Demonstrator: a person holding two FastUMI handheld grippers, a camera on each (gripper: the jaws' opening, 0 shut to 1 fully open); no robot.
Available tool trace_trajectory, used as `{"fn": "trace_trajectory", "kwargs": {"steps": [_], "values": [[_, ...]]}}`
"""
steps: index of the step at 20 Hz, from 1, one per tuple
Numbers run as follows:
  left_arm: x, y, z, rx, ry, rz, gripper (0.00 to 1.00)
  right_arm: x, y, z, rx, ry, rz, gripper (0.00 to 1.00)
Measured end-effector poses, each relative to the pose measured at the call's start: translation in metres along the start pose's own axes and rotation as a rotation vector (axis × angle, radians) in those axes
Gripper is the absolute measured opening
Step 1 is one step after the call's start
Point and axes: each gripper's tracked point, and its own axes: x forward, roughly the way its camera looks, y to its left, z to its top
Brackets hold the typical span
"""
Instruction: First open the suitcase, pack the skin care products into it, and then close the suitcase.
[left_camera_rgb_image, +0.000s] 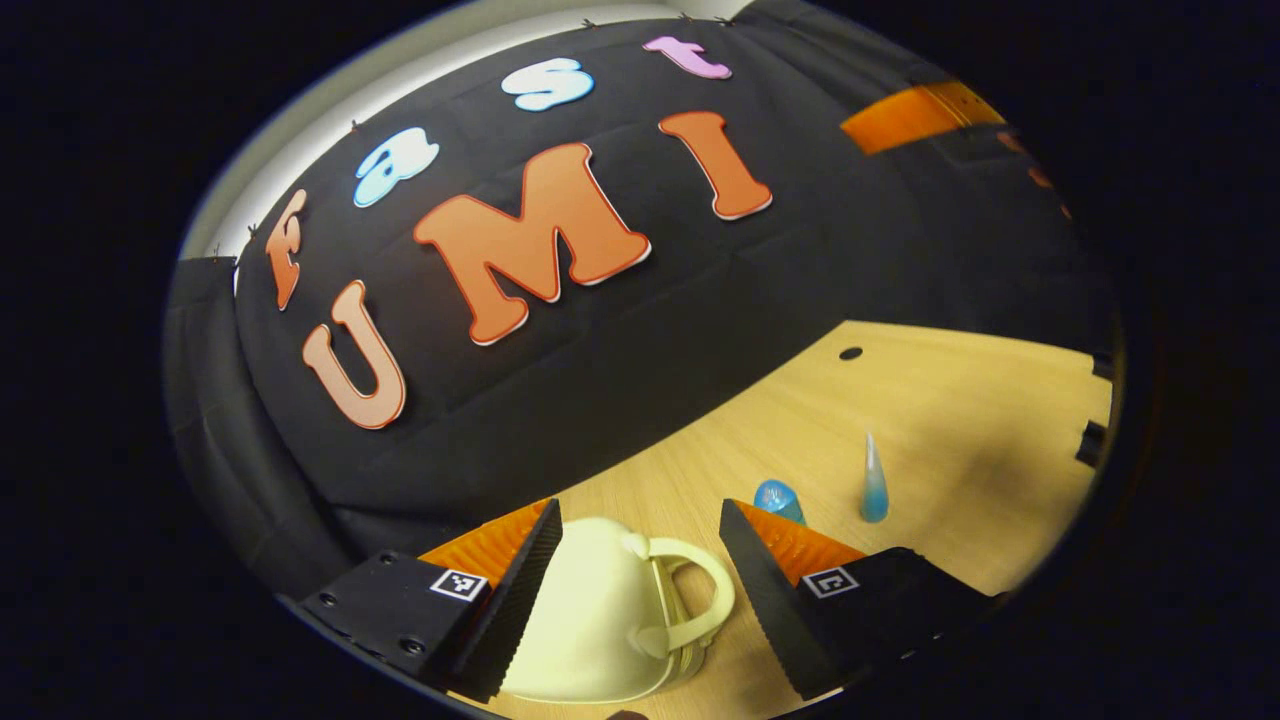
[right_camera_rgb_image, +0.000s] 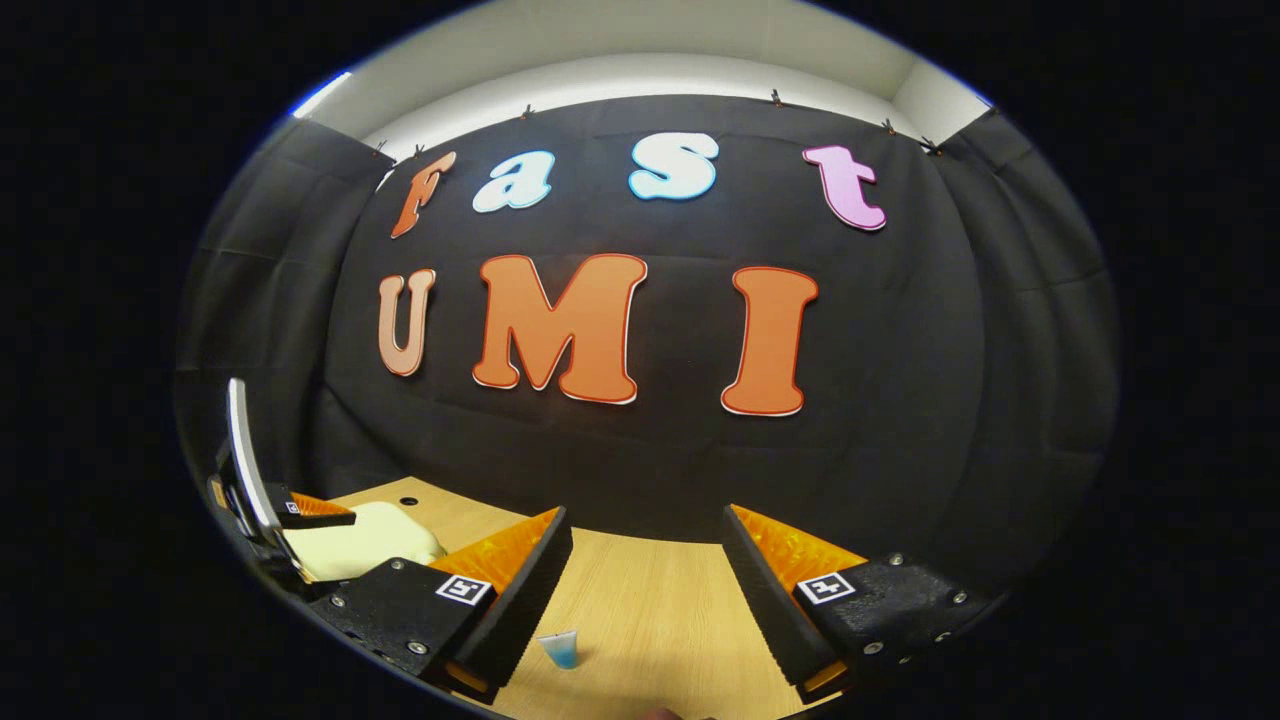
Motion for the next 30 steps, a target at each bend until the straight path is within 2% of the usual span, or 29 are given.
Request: {"fn": "trace_trajectory", "kwargs": {"steps": [7,16,17,18,21,24,25,26,27,30], "values": [[0.021,-0.026,-0.061,0.218,0.101,-0.048,0.97,0.001,-0.015,-0.01,-0.021,0.018,-0.019,0.96],[0.036,-0.056,-0.115,0.384,0.224,-0.108,0.96,0.005,-0.019,-0.013,0.006,0.024,-0.012,0.95],[0.039,-0.053,-0.117,0.413,0.225,-0.097,0.9,0.005,-0.018,-0.009,0.01,0.015,-0.008,0.95],[0.042,-0.052,-0.116,0.446,0.225,-0.081,0.89,0.005,-0.019,-0.008,0.007,0.01,-0.01,0.95],[0.05,-0.049,-0.119,0.506,0.228,-0.059,0.77,0.005,-0.023,-0.01,0.004,0.01,-0.012,0.95],[0.054,-0.055,-0.127,0.555,0.258,-0.068,0.45,0.003,-0.027,-0.013,0.016,0.017,-0.01,0.95],[0.052,-0.055,-0.126,0.571,0.256,-0.072,0.28,0.003,-0.029,-0.013,0.019,0.017,-0.011,0.95],[0.045,-0.058,-0.111,0.582,0.214,-0.042,0.28,0.002,-0.031,-0.013,0.02,0.015,-0.008,0.95],[0.053,-0.051,-0.116,0.569,0.215,-0.035,0.19,0.002,-0.032,-0.014,0.018,0.014,-0.009,0.95],[0.047,-0.039,-0.106,0.422,0.226,-0.024,0.13,0.002,-0.034,-0.018,0.018,0.024,0.004,0.95]]}}
